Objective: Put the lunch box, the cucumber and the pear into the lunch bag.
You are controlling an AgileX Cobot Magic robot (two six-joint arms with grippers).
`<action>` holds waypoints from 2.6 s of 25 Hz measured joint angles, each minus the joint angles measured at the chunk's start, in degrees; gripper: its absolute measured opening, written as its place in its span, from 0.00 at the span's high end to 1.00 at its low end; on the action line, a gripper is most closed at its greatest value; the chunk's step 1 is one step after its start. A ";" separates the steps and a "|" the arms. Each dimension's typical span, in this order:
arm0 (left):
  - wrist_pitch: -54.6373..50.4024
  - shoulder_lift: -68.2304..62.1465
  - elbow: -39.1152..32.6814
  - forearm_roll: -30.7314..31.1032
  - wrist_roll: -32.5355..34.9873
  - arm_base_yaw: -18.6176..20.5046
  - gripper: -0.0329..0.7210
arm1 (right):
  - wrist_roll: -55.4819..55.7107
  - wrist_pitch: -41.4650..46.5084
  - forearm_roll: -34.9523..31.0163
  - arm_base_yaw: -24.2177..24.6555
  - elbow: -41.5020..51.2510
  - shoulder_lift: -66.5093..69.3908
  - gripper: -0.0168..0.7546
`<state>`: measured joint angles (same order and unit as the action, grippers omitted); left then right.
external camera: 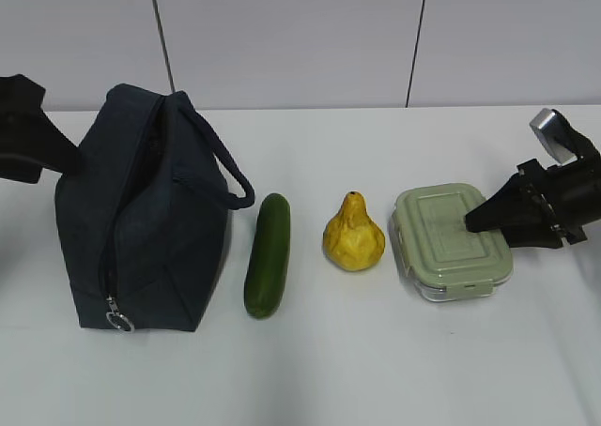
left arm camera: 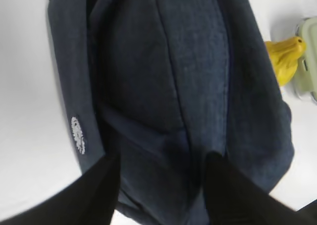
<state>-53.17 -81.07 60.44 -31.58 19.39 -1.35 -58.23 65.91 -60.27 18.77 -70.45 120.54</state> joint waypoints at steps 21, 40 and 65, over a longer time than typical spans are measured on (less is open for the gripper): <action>0.94 -4.84 1.29 1.53 0.68 -5.10 0.73 | 0.00 0.00 0.00 0.00 0.00 0.00 0.47; -1.98 -3.81 3.16 1.58 0.68 -5.10 0.92 | 0.00 0.00 0.00 0.00 0.00 0.00 0.47; 2.65 3.43 3.16 5.91 -2.57 -8.33 0.95 | 0.00 0.00 -0.43 0.00 0.00 0.00 0.47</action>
<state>-50.51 -77.64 63.60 -25.67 16.82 -9.68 -58.23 65.91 -60.69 18.77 -70.45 120.54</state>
